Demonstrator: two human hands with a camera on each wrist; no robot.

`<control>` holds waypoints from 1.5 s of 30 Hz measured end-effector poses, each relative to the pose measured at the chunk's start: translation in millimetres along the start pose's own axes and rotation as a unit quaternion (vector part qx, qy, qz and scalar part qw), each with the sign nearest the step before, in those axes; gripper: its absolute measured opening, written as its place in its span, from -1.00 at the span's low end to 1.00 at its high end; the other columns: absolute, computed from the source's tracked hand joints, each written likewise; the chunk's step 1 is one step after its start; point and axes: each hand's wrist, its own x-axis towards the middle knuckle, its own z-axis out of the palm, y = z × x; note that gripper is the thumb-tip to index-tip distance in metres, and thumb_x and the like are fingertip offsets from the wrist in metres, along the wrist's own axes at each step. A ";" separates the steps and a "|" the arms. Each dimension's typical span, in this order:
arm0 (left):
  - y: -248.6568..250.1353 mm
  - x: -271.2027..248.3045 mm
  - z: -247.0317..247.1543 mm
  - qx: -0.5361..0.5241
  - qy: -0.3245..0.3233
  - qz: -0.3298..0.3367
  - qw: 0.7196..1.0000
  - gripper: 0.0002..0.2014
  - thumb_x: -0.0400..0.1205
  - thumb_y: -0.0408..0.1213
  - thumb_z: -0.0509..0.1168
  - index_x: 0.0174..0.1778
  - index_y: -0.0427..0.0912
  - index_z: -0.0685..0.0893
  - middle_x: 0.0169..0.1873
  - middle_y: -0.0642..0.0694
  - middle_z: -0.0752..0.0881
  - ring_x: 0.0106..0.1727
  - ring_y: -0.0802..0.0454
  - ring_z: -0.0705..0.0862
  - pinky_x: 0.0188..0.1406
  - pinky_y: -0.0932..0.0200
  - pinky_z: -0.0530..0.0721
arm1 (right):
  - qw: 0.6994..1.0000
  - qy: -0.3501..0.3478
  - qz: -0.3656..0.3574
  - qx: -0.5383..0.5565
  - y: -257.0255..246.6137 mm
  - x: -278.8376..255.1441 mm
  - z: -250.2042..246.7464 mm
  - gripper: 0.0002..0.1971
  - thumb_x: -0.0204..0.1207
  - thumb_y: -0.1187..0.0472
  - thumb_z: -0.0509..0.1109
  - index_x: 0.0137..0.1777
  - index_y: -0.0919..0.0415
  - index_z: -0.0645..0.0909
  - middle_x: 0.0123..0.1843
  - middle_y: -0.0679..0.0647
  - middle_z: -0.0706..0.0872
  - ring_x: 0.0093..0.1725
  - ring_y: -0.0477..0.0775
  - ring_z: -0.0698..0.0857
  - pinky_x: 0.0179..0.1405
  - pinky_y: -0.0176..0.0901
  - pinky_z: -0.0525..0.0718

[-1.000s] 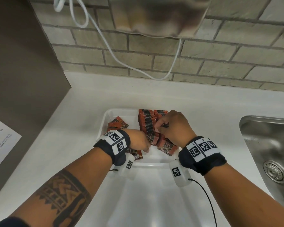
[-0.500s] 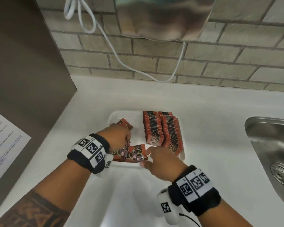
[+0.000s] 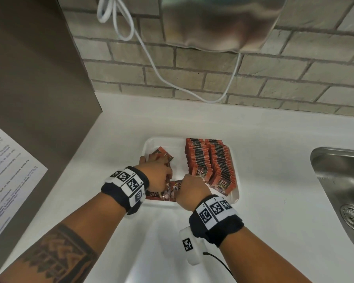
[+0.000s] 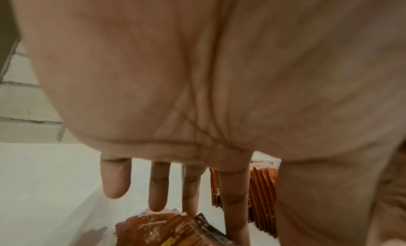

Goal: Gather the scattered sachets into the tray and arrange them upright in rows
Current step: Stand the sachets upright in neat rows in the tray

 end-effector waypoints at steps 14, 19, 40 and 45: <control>-15.2 -6.7 -6.0 -0.074 0.016 0.056 0.996 -0.63 0.58 -0.49 0.32 0.28 -0.10 0.67 0.30 -0.11 0.52 0.19 -0.09 0.60 0.17 0.08 0.63 | 0.995 0.004 0.067 0.078 -5.0 23.5 16.2 -0.42 0.56 0.07 0.43 0.47 0.28 0.33 0.38 0.27 0.57 0.31 0.24 0.63 0.13 -0.02 0.62; -19.8 -7.0 -6.3 -0.094 0.025 0.066 0.993 -0.64 0.58 -0.53 0.35 0.26 -0.15 0.70 0.29 -0.11 0.54 0.07 -0.05 0.61 -0.03 0.15 0.59 | 0.995 0.004 0.039 0.095 -4.6 20.7 14.9 -0.47 0.57 -0.02 0.43 0.38 0.31 0.44 0.29 0.22 0.65 0.25 0.19 0.65 -0.02 -0.13 0.55; -29.7 -15.4 -12.9 -0.091 0.066 0.077 0.991 -0.74 0.52 -0.56 0.42 -0.03 -0.10 0.77 0.10 -0.01 0.65 0.05 -0.01 0.65 -0.09 0.23 0.55 | 0.956 0.091 -0.025 0.278 0.8 15.7 21.7 -0.76 0.47 0.23 0.58 0.03 0.08 0.58 -0.21 -0.03 0.65 -0.37 -0.11 0.62 -0.51 -0.41 0.45; -27.3 -11.1 -10.1 -0.114 0.042 0.064 0.991 -0.61 0.54 -0.54 0.42 0.23 -0.08 0.68 -0.15 0.15 0.56 -0.07 0.05 0.61 -0.28 0.25 0.50 | 0.956 0.094 -0.028 0.278 2.3 14.3 21.3 -0.77 0.51 0.32 0.49 0.03 0.05 0.55 -0.26 -0.07 0.60 -0.37 -0.16 0.57 -0.55 -0.48 0.38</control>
